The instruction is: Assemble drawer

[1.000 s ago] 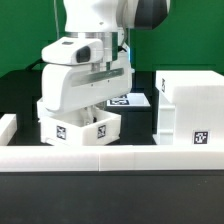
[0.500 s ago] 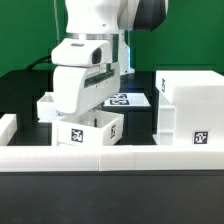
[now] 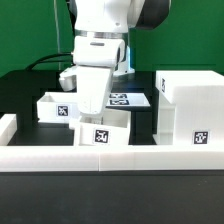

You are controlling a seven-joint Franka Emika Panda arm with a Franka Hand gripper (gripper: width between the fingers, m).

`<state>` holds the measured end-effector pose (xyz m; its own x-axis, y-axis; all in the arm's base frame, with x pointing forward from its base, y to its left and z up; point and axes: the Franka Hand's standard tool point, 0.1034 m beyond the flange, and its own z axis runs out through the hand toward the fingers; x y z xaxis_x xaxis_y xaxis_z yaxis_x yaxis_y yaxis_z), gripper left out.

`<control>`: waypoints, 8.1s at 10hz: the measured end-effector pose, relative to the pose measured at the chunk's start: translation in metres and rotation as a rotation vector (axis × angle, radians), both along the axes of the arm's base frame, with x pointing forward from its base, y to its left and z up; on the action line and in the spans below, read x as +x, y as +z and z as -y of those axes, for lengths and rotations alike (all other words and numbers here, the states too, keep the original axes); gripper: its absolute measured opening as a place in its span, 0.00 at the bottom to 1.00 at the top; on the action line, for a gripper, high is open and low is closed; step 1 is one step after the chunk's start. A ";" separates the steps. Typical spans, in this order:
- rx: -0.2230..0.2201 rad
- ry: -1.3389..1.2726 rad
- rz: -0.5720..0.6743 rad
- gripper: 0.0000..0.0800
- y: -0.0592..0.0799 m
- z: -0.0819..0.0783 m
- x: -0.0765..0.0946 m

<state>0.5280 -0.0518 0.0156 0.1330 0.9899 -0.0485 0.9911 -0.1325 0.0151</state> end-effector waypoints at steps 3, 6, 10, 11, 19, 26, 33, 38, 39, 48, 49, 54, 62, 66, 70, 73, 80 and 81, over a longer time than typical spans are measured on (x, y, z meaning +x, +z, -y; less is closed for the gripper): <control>0.001 -0.002 -0.003 0.05 -0.001 0.000 -0.001; 0.007 0.007 -0.001 0.05 0.000 -0.005 -0.001; 0.067 0.066 0.001 0.05 0.001 0.012 0.002; 0.086 0.061 0.002 0.05 0.001 0.013 0.001; 0.082 0.096 0.002 0.05 -0.001 -0.010 0.008; 0.064 0.155 -0.011 0.05 -0.005 -0.036 0.018; 0.068 0.138 -0.012 0.05 -0.005 -0.048 0.020; 0.070 0.125 -0.005 0.05 -0.005 -0.050 0.020; 0.071 0.124 0.015 0.05 -0.006 -0.050 0.020; 0.069 0.113 -0.019 0.05 -0.007 -0.055 0.020; 0.069 0.113 -0.019 0.05 -0.007 -0.055 0.020; 0.066 0.116 -0.040 0.05 -0.006 -0.067 0.019; 0.062 0.091 -0.042 0.53 -0.001 -0.066 0.020; 0.051 0.078 -0.052 0.81 0.023 -0.066 0.024; 0.042 0.082 -0.045 0.81 0.039 -0.037 0.032; 0.046 0.074 -0.041 0.81 0.039 -0.027 0.033; 0.329 0.086 -0.062 0.81 0.008 0.016 0.048; 0.350 0.069 -0.062 0.81 0.006 0.017 0.050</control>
Offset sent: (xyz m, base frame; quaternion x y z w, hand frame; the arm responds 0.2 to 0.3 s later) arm 0.0000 0.0000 0.0000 0.0000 0.0000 0.0000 1.0000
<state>0.5780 -0.0683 0.0217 0.0726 0.9546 0.2890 0.9955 -0.0515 -0.0801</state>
